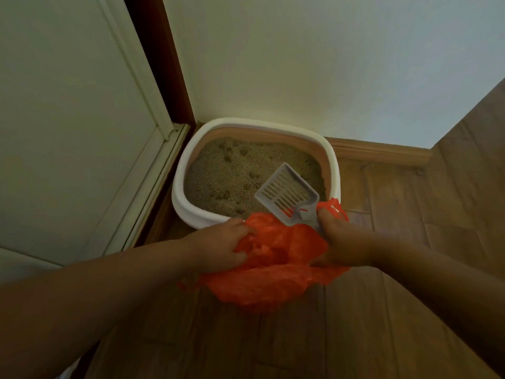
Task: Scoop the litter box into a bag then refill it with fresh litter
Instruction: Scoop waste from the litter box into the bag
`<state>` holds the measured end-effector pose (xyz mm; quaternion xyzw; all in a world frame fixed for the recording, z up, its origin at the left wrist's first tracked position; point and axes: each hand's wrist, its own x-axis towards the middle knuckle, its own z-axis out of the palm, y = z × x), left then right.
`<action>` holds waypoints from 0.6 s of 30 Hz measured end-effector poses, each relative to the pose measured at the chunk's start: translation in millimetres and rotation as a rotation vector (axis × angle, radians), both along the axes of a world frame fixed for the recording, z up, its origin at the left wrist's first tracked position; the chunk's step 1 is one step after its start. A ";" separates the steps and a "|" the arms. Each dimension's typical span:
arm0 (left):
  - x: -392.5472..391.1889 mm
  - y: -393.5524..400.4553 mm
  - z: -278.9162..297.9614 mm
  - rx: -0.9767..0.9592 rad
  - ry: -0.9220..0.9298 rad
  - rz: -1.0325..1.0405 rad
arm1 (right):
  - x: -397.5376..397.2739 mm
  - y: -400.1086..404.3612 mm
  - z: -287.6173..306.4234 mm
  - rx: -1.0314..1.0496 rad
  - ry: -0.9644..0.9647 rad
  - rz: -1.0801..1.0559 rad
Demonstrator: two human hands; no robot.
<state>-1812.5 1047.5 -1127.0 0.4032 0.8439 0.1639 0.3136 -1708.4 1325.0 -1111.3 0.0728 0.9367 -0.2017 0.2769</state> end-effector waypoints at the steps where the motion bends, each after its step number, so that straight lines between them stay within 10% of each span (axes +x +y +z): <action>1: -2.9 -1.7 -2.8 -0.032 0.031 0.011 | 1.8 2.7 -1.8 0.015 0.005 -0.011; 11: -11.1 -2.7 -9.9 -0.352 0.207 -0.046 | 16.1 10.6 -2.8 0.016 0.030 -0.056; 18: -0.7 9.3 -4.9 -0.074 0.079 -0.038 | 6.3 -7.3 6.0 -0.192 0.245 -0.058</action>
